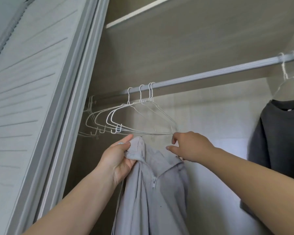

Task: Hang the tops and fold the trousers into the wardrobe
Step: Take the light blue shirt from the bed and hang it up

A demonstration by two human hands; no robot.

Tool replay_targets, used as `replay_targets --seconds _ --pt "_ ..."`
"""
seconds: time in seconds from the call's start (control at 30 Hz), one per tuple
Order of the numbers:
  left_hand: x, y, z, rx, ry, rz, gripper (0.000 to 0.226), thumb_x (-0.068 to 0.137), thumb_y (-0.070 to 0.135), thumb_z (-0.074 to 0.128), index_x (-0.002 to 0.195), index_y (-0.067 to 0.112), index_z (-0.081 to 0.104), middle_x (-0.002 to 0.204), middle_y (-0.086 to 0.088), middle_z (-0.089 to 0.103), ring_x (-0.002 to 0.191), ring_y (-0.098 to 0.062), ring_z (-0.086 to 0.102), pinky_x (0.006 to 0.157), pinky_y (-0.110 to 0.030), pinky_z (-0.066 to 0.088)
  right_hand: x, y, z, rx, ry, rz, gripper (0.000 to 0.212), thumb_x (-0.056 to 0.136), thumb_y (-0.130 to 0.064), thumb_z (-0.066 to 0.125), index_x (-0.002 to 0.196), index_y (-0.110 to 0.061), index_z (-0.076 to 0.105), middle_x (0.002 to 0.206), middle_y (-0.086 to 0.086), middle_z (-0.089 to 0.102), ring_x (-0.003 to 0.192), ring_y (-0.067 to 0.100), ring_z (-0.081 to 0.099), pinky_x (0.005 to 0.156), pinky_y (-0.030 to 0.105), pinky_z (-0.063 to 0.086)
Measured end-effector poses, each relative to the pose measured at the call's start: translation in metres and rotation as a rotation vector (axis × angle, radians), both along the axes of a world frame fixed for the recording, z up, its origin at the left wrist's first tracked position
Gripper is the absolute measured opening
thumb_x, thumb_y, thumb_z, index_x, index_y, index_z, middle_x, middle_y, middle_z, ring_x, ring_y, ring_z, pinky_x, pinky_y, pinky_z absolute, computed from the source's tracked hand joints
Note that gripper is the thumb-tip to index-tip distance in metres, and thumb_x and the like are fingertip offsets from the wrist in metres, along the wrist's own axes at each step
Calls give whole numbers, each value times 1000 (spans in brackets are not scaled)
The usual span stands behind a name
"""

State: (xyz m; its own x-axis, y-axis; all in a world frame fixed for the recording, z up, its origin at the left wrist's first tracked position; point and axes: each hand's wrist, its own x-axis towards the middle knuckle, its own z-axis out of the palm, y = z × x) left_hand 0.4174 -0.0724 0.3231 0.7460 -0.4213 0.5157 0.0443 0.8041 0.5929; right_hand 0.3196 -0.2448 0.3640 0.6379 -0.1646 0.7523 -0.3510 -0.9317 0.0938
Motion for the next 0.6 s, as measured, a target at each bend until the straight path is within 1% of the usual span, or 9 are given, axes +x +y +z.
replay_targets --seconds 0.07,0.13,0.23,0.3,0.37,0.47,0.53,0.6 --pt "3 2 7 -12 0 21 39 99 -8 28 132 -2 48 104 -23 63 89 -30 63 74 -40 53 7 10 14 -74 -68 -4 41 91 -56 46 118 -25 53 100 2 64 101 24 58 71 30 40" --pt "8 3 11 -8 -3 54 40 98 -9 28 132 -3 47 101 -22 63 87 -30 62 76 -40 49 18 21 30 -60 -124 69 42 92 -53 46 123 -25 50 107 2 65 104 25 57 74 31 42" --pt "16 5 15 -5 0 121 39 98 -9 28 130 -3 49 97 -22 62 81 -29 63 71 -39 49 44 41 50 33 -135 282 51 91 -49 51 135 -25 42 116 2 64 113 24 55 91 35 45" --pt "23 9 16 -12 8 148 39 99 -8 28 131 -3 51 99 -23 63 81 -29 64 70 -38 50 66 60 59 104 -119 422 62 89 -49 54 142 -26 34 130 5 56 120 24 52 98 35 43" --pt "28 11 15 -13 -3 156 39 99 -7 29 130 -2 52 104 -24 64 81 -29 65 68 -37 51 87 78 64 159 -127 515 73 87 -54 55 148 -27 24 144 7 44 130 24 44 102 35 39" --pt "32 13 12 0 -26 179 38 99 -6 29 128 0 53 99 -20 67 78 -26 66 67 -36 53 116 97 70 233 -161 534 83 85 -61 53 151 -30 12 153 10 29 137 27 36 107 39 36" --pt "36 12 11 6 -40 186 38 99 -6 29 127 0 54 105 -23 67 86 -30 67 76 -41 54 133 102 72 261 -137 496 87 84 -62 53 151 -33 5 154 12 24 136 31 36 106 40 36" --pt "42 12 12 19 -57 197 40 99 -6 28 128 -1 55 112 -25 65 100 -35 65 92 -48 50 145 105 71 246 -98 439 87 84 -58 55 150 -34 3 153 15 26 133 33 40 103 40 39"
